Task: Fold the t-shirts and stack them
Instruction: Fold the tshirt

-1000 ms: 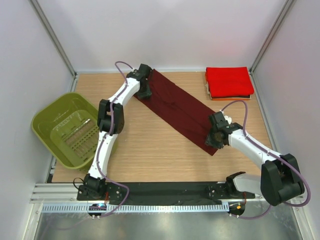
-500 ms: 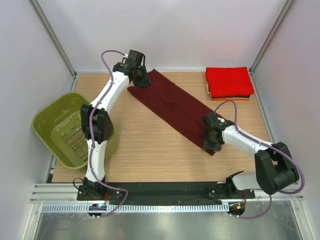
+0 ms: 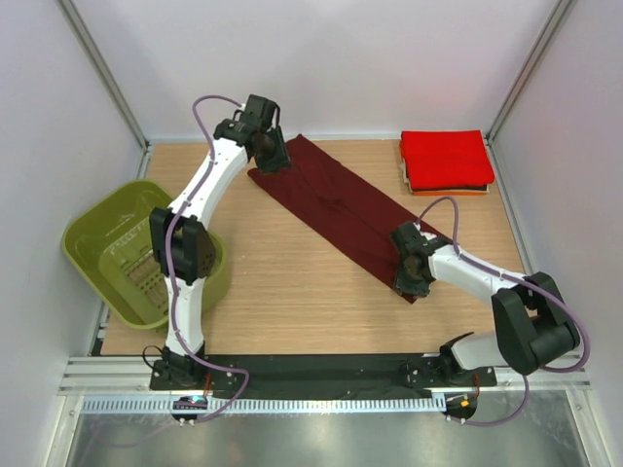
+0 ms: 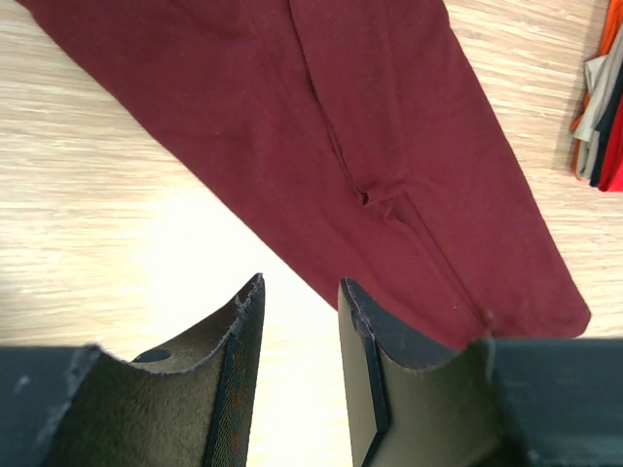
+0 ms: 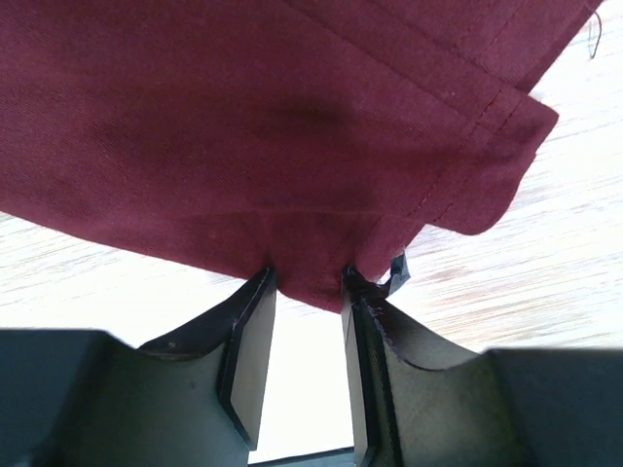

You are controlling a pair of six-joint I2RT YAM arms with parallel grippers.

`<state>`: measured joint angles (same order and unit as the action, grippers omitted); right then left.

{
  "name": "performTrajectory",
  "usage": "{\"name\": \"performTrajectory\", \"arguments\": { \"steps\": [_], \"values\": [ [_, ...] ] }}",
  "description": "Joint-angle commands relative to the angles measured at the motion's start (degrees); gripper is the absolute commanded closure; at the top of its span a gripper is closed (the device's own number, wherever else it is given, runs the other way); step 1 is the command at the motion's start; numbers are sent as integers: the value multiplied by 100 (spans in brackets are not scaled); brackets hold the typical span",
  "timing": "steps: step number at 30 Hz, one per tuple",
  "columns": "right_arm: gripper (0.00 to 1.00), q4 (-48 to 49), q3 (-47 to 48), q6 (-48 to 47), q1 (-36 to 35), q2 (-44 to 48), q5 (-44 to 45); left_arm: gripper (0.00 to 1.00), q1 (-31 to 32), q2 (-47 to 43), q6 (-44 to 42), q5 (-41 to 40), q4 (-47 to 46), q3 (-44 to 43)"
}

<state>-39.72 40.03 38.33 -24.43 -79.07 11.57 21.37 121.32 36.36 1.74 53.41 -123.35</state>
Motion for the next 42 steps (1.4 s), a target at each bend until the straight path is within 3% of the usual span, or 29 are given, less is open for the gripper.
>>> {"name": "performTrajectory", "arguments": {
  "steps": [1, 11, 16, 19, 22, 28, 31, 36, 42],
  "values": [
    [61, 263, -294, 456, -132, -83, -331, 62, 8, -477, -191, -130, 152, -242],
    [61, 263, -443, 1756, -1397, 137, -542, 62, -18, -548, -445, -754, 478, -225],
    [60, 448, -619, 2696, -2511, 357, -524, 61, -18, -539, -454, -807, 346, -23],
    [60, 379, -330, 2935, -3110, 296, -463, 61, -18, -443, -411, -701, 311, 30],
    [59, 63, 187, 2839, -3279, 243, -410, 61, -10, -355, -349, -613, 171, 144],
    [56, -816, 1629, 1884, -3034, 331, -33, 62, -1, 215, -287, -455, 126, -180],
    [55, -1011, 1982, 1041, -2245, 111, 82, 62, 60, 392, -287, -446, 153, -277],
    [56, -449, 2121, -157, -690, -327, -208, 62, 157, 770, -226, -516, 205, -356],
    [56, -177, 2589, -774, -291, -1637, 301, 63, 210, 1341, 38, -719, 153, -462]
  ]
}}
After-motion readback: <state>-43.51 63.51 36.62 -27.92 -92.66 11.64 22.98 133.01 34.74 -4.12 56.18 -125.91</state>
